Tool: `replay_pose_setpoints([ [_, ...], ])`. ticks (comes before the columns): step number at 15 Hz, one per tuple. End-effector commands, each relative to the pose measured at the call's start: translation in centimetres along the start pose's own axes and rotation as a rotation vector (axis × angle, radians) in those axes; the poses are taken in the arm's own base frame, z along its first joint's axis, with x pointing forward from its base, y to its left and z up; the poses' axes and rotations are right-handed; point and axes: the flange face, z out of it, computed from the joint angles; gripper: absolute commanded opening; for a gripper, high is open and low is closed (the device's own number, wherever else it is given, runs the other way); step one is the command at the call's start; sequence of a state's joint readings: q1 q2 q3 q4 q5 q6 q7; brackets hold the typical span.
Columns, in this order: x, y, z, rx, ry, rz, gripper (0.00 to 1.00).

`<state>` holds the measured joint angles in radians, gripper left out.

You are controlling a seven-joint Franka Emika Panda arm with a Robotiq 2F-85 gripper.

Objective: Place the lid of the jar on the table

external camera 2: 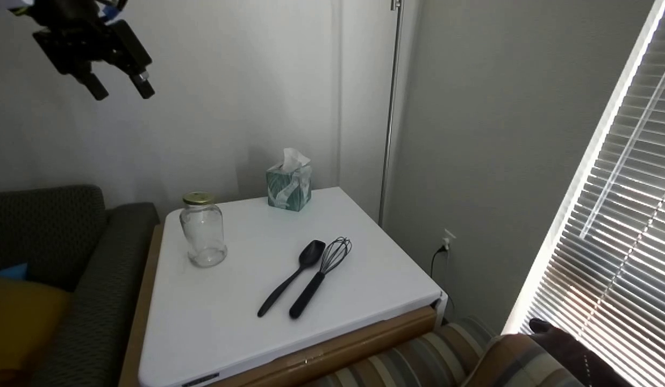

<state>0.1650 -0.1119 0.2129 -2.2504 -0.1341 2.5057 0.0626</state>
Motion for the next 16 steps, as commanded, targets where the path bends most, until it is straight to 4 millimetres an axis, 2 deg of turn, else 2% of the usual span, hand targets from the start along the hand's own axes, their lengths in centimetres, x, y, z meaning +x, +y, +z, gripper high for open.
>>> replay_pose_setpoints([
  [1, 2.5, 0.9, 4.1, 0.040, -0.001, -0.071, 1.00],
  [5, 4.2, 0.7, 7.4, 0.060, -0.029, -0.099, 1.00],
  [6, 4.6, 1.3, 7.4, 0.011, -0.046, -0.089, 1.00],
  [7, 3.3, 0.6, 6.5, 0.038, -0.037, -0.086, 1.00],
  [11, 4.3, 1.0, 7.4, 0.027, -0.037, -0.082, 1.00],
  [13, 3.0, 1.0, 7.8, 0.025, -0.031, -0.044, 1.00],
  [16, 1.3, 1.2, 10.5, 0.075, -0.068, 0.020, 1.00],
])
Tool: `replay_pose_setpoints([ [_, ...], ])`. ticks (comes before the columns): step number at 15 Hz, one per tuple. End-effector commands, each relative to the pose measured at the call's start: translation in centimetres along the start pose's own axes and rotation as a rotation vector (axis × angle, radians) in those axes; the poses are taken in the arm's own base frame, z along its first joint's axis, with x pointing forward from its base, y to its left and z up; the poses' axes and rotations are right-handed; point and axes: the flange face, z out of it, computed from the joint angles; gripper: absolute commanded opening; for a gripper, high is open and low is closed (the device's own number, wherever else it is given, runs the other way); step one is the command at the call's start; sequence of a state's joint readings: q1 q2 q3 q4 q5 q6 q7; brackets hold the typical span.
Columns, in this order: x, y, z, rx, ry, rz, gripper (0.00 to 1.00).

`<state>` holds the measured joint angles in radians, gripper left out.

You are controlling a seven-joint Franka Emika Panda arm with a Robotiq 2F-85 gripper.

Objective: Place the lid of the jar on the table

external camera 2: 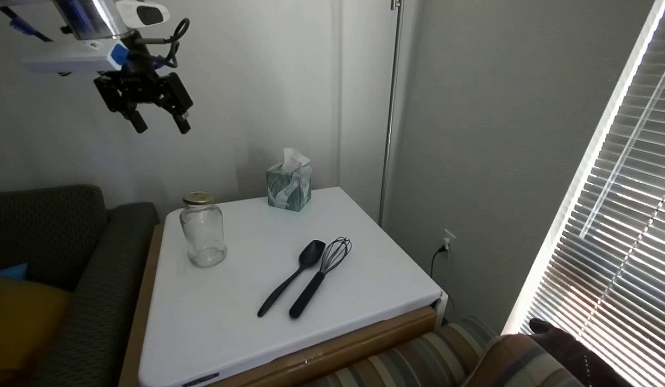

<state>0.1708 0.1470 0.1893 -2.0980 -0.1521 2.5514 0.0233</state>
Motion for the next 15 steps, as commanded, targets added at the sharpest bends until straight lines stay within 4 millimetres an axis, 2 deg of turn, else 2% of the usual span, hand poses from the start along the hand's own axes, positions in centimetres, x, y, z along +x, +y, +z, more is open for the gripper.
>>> replay_pose_setpoints([
  [1, -2.2, 0.5, 3.1, 0.077, -0.018, 0.051, 1.00],
  [5, -2.1, 0.6, 6.3, 0.207, -0.014, 0.025, 1.00],
  [10, 0.0, 1.9, 9.7, 0.209, -0.044, -0.066, 1.00],
  [15, 2.8, 2.1, 13.7, 0.213, -0.078, -0.116, 1.00],
])
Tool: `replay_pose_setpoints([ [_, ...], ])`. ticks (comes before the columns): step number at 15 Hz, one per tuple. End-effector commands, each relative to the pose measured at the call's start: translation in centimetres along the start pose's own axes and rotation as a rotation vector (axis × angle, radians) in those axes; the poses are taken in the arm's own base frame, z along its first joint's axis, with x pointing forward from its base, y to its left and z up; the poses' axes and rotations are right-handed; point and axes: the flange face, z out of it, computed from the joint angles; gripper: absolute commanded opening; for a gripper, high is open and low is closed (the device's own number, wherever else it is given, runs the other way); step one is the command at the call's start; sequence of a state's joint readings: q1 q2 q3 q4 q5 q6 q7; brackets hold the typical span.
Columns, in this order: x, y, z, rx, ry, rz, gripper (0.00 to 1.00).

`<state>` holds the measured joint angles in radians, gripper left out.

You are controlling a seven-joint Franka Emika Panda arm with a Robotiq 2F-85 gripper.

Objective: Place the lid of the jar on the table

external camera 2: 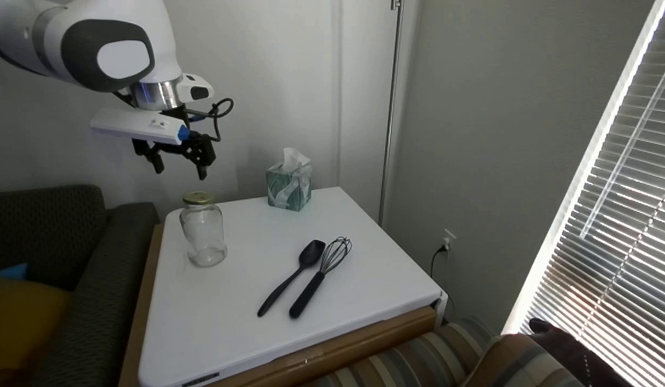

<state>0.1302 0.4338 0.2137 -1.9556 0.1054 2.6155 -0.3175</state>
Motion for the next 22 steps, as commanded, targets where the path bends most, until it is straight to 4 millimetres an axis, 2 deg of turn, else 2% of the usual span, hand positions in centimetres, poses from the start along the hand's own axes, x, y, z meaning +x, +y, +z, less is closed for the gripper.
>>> replay_pose_setpoints([
  [1, 2.3, 1.5, 2.9, 0.018, -0.053, -0.047, 1.00],
  [6, 4.1, 2.7, 5.0, 0.002, -0.131, -0.099, 1.00],
  [12, 5.5, 3.3, 5.0, -0.015, -0.194, -0.123, 1.00],
  [22, 4.1, 3.4, 6.9, 0.027, -0.313, -0.112, 1.00],
])
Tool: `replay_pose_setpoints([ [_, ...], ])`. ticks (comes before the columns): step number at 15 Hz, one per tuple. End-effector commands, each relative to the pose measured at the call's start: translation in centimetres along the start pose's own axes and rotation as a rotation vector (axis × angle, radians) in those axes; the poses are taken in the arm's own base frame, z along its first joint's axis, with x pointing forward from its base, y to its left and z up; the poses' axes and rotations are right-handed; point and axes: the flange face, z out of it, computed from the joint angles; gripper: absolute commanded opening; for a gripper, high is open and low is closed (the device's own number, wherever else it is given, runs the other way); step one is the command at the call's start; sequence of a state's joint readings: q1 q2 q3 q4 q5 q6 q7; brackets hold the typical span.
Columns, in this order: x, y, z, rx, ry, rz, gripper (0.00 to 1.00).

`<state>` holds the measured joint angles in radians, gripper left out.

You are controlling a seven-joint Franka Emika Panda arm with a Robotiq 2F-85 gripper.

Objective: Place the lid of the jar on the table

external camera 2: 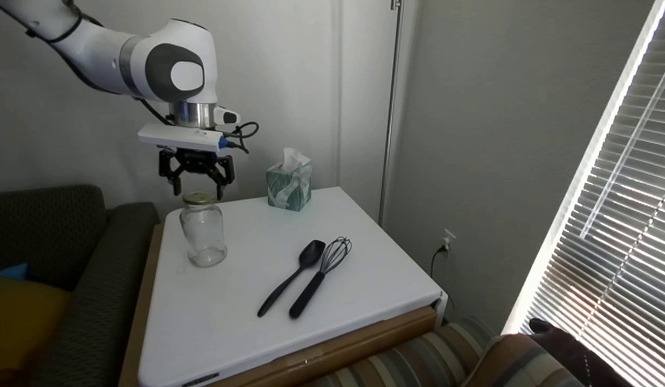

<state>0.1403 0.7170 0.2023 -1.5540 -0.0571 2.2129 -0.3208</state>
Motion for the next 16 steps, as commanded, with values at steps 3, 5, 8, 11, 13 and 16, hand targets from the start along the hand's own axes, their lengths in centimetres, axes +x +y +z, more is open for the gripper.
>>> replay_pose_setpoints([
  [3, 0.3, 0.5, 0.7, 0.003, -0.030, -0.024, 1.00],
  [5, 0.4, 0.5, 0.6, 0.002, -0.033, -0.025, 0.73],
  [8, 0.6, 0.4, 0.1, 0.001, -0.039, -0.026, 0.52],
  [11, 0.7, 0.1, -0.6, -0.006, -0.055, -0.027, 0.48],
  [13, 0.8, -0.2, -1.3, -0.010, -0.071, -0.030, 0.48],
  [16, 1.0, -0.6, -2.9, -0.028, -0.070, -0.045, 0.48],
])
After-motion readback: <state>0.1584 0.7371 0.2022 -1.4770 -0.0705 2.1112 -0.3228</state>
